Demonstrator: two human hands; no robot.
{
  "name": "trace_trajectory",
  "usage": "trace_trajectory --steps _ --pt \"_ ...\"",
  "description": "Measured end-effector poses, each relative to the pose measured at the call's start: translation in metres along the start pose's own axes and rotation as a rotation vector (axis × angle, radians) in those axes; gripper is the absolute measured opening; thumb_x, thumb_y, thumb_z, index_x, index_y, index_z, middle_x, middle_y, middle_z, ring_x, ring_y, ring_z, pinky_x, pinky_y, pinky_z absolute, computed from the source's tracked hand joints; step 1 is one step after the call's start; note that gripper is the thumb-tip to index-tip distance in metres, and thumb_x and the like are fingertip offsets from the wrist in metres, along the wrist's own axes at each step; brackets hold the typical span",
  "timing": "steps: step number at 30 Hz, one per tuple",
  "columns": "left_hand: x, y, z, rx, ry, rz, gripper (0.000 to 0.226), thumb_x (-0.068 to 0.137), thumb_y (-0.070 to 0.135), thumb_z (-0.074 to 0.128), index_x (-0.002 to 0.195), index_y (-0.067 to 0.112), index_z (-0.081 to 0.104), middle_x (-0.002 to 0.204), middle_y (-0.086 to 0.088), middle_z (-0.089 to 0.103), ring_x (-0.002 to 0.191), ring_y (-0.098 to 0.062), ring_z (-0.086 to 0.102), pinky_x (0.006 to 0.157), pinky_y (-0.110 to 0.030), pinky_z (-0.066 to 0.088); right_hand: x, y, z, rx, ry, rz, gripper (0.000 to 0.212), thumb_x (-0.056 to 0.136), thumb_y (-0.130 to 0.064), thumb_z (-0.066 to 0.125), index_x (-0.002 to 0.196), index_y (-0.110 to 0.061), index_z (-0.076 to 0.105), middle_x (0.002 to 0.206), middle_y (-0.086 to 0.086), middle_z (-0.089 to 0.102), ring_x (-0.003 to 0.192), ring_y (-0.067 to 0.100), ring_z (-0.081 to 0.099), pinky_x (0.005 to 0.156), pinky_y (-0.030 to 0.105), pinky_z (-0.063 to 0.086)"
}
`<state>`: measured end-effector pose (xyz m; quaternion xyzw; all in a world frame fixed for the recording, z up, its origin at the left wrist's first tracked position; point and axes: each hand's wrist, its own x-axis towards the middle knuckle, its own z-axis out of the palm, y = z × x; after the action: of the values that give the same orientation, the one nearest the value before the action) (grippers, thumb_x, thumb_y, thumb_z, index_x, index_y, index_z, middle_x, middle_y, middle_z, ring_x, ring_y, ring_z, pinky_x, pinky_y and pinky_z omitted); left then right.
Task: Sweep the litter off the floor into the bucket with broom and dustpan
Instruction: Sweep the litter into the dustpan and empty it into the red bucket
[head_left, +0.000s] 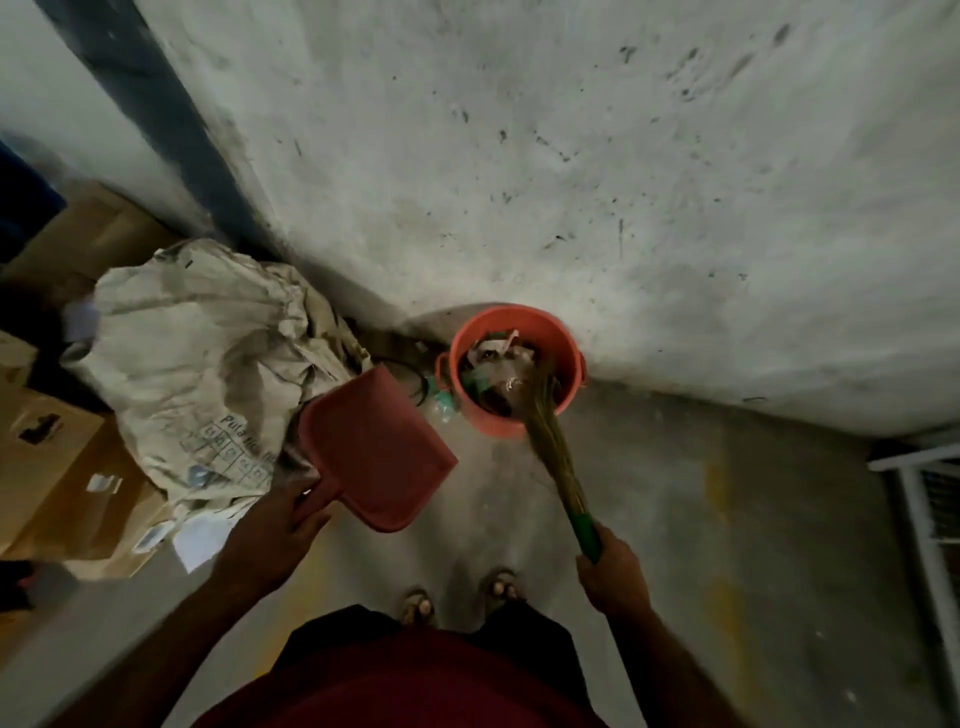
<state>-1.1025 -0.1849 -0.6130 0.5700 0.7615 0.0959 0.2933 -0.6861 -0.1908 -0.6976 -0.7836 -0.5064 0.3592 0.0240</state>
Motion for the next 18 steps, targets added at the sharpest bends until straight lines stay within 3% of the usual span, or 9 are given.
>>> trace_trajectory --steps 3,8,13,18 --pt "0.022 0.014 0.011 0.039 -0.051 0.052 0.043 0.089 0.036 0.066 0.127 0.016 0.061 0.118 -0.008 0.067 0.103 -0.026 0.064 0.079 -0.033 0.046 0.000 0.013 -0.020 0.047 0.003 -0.009 0.057 0.088 -0.020 0.065 0.142 -0.013 0.048 0.118 0.009 0.064 0.097 0.025 0.065 0.079 0.034 0.055" --pt "0.041 0.053 0.025 -0.037 -0.038 0.024 0.050 0.089 0.032 0.068 0.133 0.011 0.057 0.131 -0.012 0.060 0.118 -0.031 0.057 0.094 -0.038 0.045 -0.008 0.018 -0.053 0.120 0.011 -0.027 0.056 0.088 -0.020 0.066 0.142 -0.020 0.048 0.107 -0.001 0.061 0.090 0.022 0.067 0.081 0.038 0.057" --pt "0.048 0.076 0.027 -0.076 -0.047 0.021 0.054 0.089 0.036 0.065 0.135 0.011 0.054 0.133 -0.015 0.059 0.120 -0.033 0.056 0.097 -0.039 0.044 -0.023 0.015 -0.072 0.115 0.018 -0.045 0.055 0.090 -0.025 0.064 0.142 -0.027 0.046 0.105 0.000 0.063 0.073 0.013 0.066 0.065 0.031 0.058" --pt "0.037 0.080 0.032 -0.037 -0.040 -0.013 0.049 0.091 0.029 0.065 0.134 0.007 0.055 0.132 -0.016 0.059 0.120 -0.033 0.056 0.095 -0.037 0.042 -0.041 0.017 -0.077 0.225 0.026 -0.001 0.053 0.089 -0.020 0.067 0.139 -0.026 0.049 0.098 -0.001 0.065 0.070 0.015 0.068 0.061 0.033 0.059"
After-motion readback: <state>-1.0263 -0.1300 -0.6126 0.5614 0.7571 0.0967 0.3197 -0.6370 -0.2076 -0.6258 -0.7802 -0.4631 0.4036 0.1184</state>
